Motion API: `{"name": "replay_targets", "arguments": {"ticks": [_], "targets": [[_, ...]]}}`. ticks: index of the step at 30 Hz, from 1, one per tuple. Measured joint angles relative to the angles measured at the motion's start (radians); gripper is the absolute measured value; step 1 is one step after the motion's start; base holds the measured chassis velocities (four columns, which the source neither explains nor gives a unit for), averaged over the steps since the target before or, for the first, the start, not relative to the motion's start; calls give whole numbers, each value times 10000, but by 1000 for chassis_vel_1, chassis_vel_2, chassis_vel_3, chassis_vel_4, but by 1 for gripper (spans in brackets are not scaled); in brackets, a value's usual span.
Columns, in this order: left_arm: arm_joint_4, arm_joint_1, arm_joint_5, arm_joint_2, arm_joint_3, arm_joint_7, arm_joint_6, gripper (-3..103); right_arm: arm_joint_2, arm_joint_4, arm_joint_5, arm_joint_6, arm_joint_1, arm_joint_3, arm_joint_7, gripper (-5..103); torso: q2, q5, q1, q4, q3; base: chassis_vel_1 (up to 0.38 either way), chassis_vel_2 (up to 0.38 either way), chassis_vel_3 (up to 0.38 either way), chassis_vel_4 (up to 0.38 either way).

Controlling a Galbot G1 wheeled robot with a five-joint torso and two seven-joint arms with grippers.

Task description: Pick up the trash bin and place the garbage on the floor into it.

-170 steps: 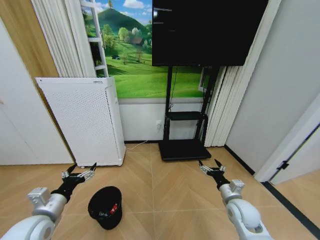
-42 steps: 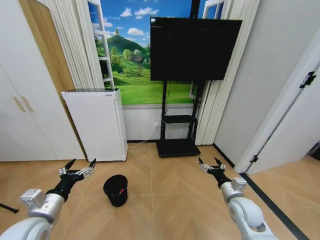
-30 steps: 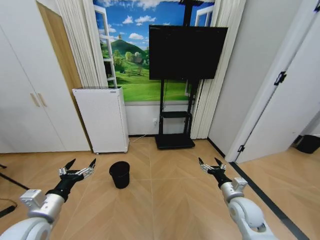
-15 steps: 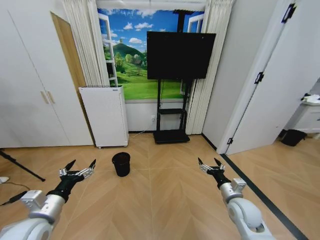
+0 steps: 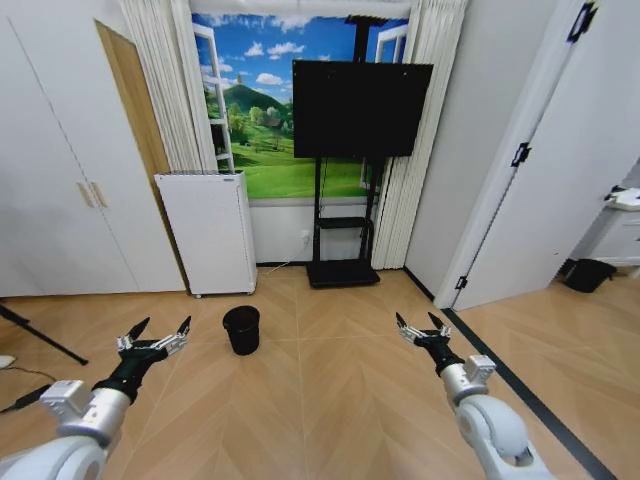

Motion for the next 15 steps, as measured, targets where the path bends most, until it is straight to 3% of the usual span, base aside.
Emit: {"name": "replay_targets", "arguments": {"ticks": [15], "targets": [[-230,42,-7,-5,20,4,129,100,-8,92,20,94,-168,271,-64,100,-2,0,1,1,0,0,0,0,0]]}}
